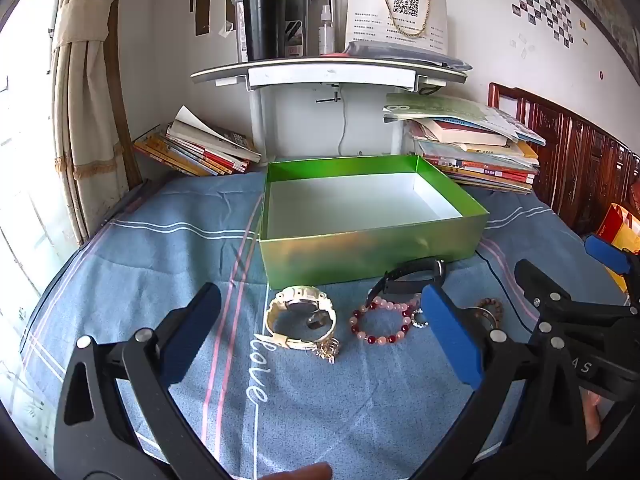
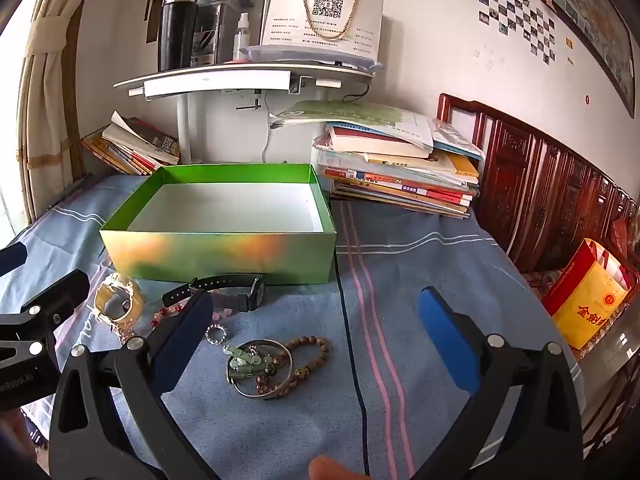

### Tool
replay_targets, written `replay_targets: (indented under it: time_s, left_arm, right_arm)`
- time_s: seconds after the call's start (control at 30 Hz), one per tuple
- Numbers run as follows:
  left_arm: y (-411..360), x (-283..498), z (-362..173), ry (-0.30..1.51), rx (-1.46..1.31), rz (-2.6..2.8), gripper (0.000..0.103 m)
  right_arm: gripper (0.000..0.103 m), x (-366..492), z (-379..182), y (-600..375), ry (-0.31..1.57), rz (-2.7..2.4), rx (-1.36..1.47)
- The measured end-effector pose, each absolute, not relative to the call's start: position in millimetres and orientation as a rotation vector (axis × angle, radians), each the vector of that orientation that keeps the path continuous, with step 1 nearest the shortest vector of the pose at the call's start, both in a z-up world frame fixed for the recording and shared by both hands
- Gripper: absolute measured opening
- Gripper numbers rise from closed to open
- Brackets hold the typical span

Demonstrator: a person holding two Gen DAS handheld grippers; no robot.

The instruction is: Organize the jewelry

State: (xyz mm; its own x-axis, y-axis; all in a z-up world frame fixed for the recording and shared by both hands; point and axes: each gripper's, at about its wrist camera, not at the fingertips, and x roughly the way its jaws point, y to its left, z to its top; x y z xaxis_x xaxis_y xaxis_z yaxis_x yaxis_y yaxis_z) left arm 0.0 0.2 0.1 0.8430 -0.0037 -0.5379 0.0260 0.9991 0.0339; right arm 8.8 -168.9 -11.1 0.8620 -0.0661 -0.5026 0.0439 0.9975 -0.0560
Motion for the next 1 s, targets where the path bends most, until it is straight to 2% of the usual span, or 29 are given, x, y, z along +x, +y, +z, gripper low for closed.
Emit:
replay_targets:
  time_s: [1.0]
  left_arm:
    - [3.7, 1.3, -1.8, 0.572, 0.035, -0.016, 0.099]
  right_arm:
    - [0.100, 11.3, -11.1, -167.2, 0.509, -0.058, -0.055]
